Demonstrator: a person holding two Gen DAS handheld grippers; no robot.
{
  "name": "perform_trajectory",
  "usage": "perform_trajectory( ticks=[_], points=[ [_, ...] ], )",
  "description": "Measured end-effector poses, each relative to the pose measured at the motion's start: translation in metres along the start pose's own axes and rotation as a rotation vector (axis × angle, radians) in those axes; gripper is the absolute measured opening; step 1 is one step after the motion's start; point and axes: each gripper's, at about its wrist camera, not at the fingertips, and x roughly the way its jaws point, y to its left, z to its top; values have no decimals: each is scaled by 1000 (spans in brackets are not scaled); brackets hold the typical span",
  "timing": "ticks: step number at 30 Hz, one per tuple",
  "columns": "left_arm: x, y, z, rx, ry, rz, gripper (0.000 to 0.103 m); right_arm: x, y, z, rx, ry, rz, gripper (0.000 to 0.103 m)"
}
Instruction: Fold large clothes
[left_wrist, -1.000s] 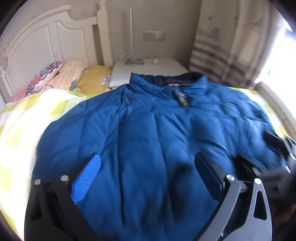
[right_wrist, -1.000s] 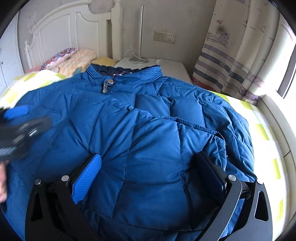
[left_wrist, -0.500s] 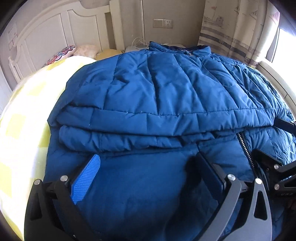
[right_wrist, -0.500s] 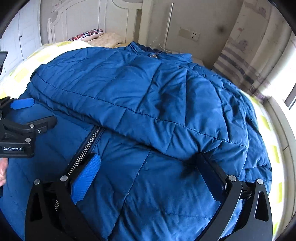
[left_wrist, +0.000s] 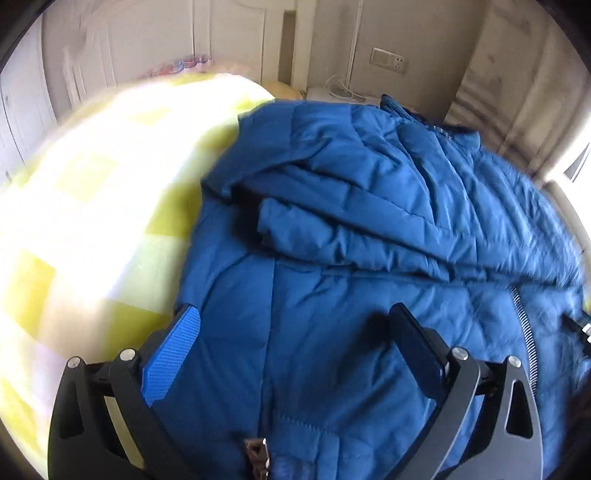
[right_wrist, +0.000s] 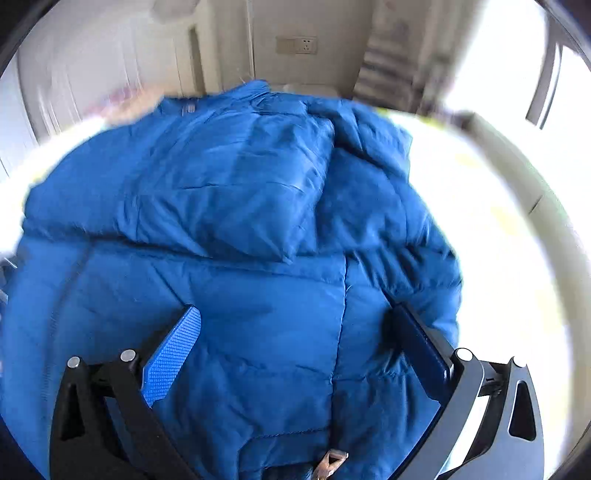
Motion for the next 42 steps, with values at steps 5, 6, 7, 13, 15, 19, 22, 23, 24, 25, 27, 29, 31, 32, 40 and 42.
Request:
perform_trajectory(
  ticks=[5,6,7,13,15,19,22,23,24,25,27,29,31,32,40,42],
  points=[
    [-33,-28,-14,99,-122,61,100,-33,27,-9,-39,-56,-60,98],
    [-44,-36,-19,124,-153,14,101,-43,39,-13,-78,-86,-14,98],
    [-52,-48,-27,167,-163,-41,101,-49,54,-19,-133,-102,17,98],
    [-25,-92,-51,326,-27,-44,101,-25,102,-48,-298,-3,26,98],
    [-25,-84,-49,286,-12,-71,101,-26,95,-49,-275,9,41,98],
    [-46,-53,-53,196,-82,-12,101,-49,76,-51,-208,-59,-22,98],
    [-54,-26,-62,127,-78,20,101,-58,37,-60,-125,-52,-104,98],
    [-55,-20,-65,107,-62,14,101,-54,21,-65,-93,-23,-111,98],
    [-53,-14,-66,83,-43,3,101,-51,9,-66,-65,-11,-86,98],
    [-54,-9,-67,61,-35,-1,101,-49,-4,-66,-28,-16,-33,98],
    [-66,-3,-69,52,-75,31,100,-57,-5,-72,-14,-40,-40,98],
    [-82,-20,-70,94,-116,-10,100,-73,5,-76,-55,-87,-76,98],
    [-102,-47,-82,200,-134,-120,101,-95,31,-85,-147,-131,21,98],
    [-108,-58,-91,259,-133,-135,101,-102,48,-92,-208,-131,63,98],
    [-82,-86,-135,398,-51,-114,101,-78,103,-125,-358,-39,150,98],
    [-85,-79,-135,386,-54,-104,101,-85,100,-128,-364,-41,136,98]
  ],
)
